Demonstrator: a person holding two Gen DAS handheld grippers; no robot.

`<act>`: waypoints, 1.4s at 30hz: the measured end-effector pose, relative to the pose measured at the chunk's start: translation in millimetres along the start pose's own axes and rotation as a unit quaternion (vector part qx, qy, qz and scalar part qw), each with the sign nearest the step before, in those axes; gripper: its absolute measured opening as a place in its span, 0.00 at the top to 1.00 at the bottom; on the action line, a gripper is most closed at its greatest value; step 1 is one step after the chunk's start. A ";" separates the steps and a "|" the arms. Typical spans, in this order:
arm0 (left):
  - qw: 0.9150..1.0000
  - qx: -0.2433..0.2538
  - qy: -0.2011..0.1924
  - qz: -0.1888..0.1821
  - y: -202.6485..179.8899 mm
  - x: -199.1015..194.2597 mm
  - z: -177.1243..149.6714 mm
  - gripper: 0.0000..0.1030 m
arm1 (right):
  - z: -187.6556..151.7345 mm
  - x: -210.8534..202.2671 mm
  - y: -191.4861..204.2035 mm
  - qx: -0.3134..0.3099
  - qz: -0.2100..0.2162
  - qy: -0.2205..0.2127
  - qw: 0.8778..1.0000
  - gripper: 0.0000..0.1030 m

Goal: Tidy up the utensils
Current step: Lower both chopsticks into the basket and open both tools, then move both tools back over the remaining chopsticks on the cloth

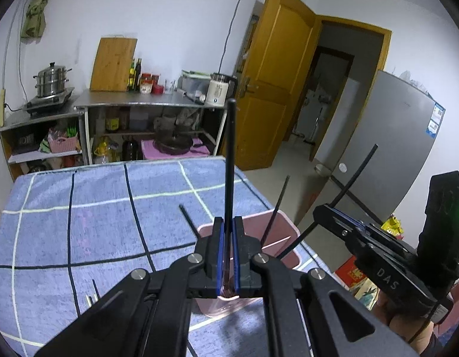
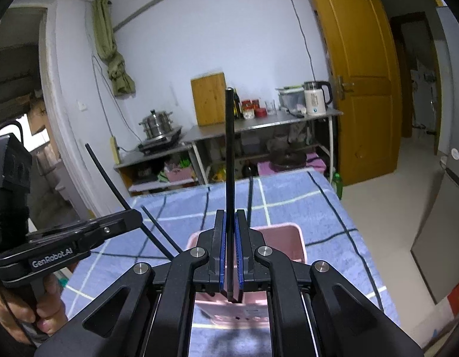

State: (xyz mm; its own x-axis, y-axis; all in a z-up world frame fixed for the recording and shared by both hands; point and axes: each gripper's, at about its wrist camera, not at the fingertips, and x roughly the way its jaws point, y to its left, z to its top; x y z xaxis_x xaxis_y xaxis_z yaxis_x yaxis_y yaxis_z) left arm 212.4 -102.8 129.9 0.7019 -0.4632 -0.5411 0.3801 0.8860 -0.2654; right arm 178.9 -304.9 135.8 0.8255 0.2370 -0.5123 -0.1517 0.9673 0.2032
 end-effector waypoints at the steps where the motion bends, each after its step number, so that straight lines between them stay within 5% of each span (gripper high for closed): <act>1: 1.000 -0.001 0.004 0.000 2.0 3.7 -2.6 0.94 | -2.8 5.0 -2.5 0.002 0.000 0.006 1.000 0.94; 11: 1.000 -0.005 0.029 -0.003 7.1 26.8 -21.4 0.94 | -25.3 34.1 -9.9 0.005 -0.002 0.045 0.999 0.94; 17: 1.000 -0.011 0.020 -0.004 12.1 22.0 -19.9 0.80 | -26.4 29.4 -9.1 0.000 -0.010 0.043 0.999 0.93; 30: 1.000 -0.003 -0.021 0.002 18.5 -28.9 -14.0 0.76 | -20.8 -12.3 -2.4 -0.003 -0.029 -0.002 1.000 0.74; 42: 0.997 -0.020 -0.050 0.063 61.6 -83.9 -37.7 0.75 | -25.5 -57.9 14.4 -0.016 -0.022 -0.041 0.999 0.74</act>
State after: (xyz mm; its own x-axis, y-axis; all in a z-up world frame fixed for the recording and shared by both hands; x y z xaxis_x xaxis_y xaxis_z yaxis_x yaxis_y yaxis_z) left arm 154.2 -8.6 128.8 0.7995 -0.3466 -0.4905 0.2623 0.9362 -0.2339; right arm 115.1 -302.4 147.2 0.8732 0.1881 -0.4497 -0.1311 0.9792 0.1552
